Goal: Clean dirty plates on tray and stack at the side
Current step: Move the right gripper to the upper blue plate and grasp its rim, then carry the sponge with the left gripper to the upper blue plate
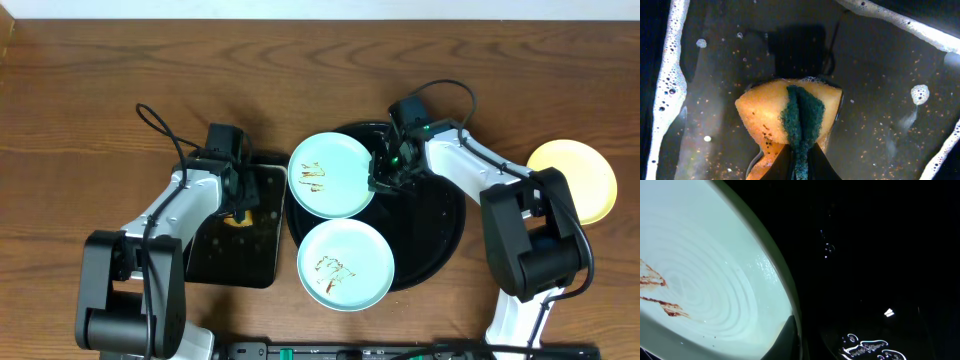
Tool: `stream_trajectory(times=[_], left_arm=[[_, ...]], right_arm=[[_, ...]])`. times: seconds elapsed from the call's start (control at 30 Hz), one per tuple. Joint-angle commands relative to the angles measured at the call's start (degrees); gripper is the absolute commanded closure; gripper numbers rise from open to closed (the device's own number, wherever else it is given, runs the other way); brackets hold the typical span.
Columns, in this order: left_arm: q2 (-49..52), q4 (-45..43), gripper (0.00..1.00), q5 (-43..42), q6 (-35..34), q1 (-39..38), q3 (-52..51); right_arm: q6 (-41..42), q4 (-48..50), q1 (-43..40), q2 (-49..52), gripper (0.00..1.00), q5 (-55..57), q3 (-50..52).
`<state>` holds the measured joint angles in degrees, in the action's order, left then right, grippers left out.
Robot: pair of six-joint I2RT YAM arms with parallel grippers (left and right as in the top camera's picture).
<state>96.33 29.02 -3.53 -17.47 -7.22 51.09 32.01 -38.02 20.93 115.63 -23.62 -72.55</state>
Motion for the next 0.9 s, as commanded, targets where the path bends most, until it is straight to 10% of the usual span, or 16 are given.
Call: stream_trajectory(times=[0.0, 0.87], left_arm=[[3.3, 1.8, 0.93, -4.9, 0.9, -0.5, -2.4], [-14.4, 5.8, 0.93, -30.4, 1.0, -1.0, 8.7]], right_arm=[[0.3, 0.5, 0.6, 2.8, 0.99, 7.5, 2.2], [-6.4, -5.2, -6.4, 2.7, 0.99, 16.5, 2.1]])
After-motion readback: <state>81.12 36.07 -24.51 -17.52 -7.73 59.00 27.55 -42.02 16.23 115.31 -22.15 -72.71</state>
